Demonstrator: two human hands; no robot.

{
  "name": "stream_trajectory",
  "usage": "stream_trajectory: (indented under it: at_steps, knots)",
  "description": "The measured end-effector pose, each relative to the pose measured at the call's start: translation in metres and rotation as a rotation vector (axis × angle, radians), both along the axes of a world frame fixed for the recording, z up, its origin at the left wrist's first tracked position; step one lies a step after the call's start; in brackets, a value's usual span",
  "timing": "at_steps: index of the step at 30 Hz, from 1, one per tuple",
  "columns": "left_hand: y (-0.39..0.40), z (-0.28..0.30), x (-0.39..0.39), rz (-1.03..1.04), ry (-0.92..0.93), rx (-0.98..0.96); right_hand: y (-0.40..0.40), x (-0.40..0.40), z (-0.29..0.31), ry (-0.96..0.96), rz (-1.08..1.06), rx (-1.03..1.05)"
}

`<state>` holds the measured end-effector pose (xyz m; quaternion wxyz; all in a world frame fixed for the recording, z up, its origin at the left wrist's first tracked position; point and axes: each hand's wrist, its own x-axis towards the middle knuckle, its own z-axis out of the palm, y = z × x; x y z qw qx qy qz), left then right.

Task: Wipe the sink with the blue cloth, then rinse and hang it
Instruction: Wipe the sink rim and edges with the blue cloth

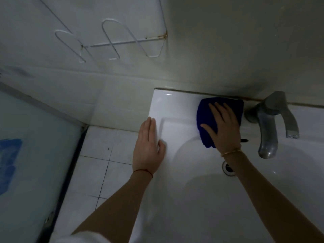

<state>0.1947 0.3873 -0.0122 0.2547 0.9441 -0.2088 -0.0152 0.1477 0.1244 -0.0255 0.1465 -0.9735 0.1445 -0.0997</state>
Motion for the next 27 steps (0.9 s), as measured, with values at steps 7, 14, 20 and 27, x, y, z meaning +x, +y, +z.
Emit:
stream_trajectory:
  at_steps: [7,14,20,27]
  knots:
    - [0.0,-0.002,-0.001,0.013,-0.01,0.034,0.068,0.064,0.012,0.052,0.218,-0.065]
    - [0.0,0.0,0.0,0.033,0.0,0.014,0.003,0.003,0.004,0.031,0.043,-0.035]
    - [0.0,-0.002,-0.001,0.027,0.006,0.024,0.024,0.023,0.008,0.03,-0.071,-0.017]
    - [0.001,-0.001,-0.001,0.033,0.015,0.017,0.042,0.035,0.009,0.085,0.118,-0.073]
